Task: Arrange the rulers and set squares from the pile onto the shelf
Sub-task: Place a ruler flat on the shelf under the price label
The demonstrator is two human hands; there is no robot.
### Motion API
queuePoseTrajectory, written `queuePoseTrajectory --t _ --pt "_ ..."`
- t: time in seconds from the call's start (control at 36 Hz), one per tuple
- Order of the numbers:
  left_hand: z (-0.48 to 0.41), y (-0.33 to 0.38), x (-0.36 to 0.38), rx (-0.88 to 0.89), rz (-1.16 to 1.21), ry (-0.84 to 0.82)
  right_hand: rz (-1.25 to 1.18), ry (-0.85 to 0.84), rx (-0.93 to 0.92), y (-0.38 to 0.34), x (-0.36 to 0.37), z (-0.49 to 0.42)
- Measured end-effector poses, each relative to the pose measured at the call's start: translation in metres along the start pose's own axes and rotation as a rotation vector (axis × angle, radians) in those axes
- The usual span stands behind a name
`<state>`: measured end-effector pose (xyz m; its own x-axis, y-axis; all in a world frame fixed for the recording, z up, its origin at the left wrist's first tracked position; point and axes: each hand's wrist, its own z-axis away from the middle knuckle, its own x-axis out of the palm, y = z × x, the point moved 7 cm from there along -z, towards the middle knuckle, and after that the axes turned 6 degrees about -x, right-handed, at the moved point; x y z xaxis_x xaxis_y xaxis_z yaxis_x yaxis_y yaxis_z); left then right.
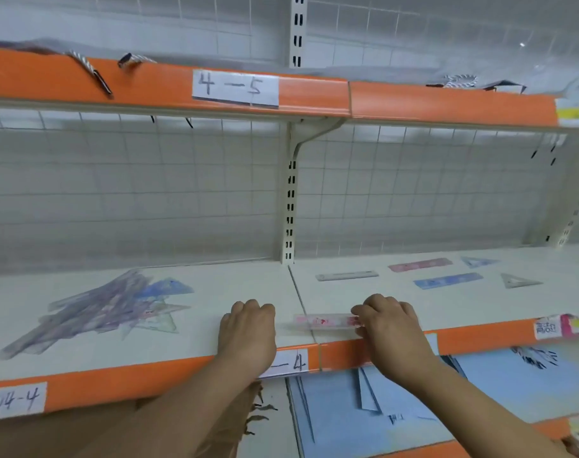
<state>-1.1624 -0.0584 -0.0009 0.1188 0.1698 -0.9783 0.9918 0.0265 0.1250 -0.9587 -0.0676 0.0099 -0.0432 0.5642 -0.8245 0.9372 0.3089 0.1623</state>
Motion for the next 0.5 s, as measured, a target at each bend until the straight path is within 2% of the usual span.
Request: queuePoseTrajectory --t 0.19,0.33,0.5 --pt "-0.001 0.045 0.008 -0.025 -0.001 -0.026 -0.074 -0.136 0.054 0.052 0.012 0.014" --pt "-0.015 0.073 0.013 0.003 0.001 -0.048 -0.098 -0.204 0.025 0.073 0.016 0.014" --pt "-0.048 0.108 0.021 0.066 0.009 -0.052 -0.092 -0.212 0.110 0.111 0.025 0.007"
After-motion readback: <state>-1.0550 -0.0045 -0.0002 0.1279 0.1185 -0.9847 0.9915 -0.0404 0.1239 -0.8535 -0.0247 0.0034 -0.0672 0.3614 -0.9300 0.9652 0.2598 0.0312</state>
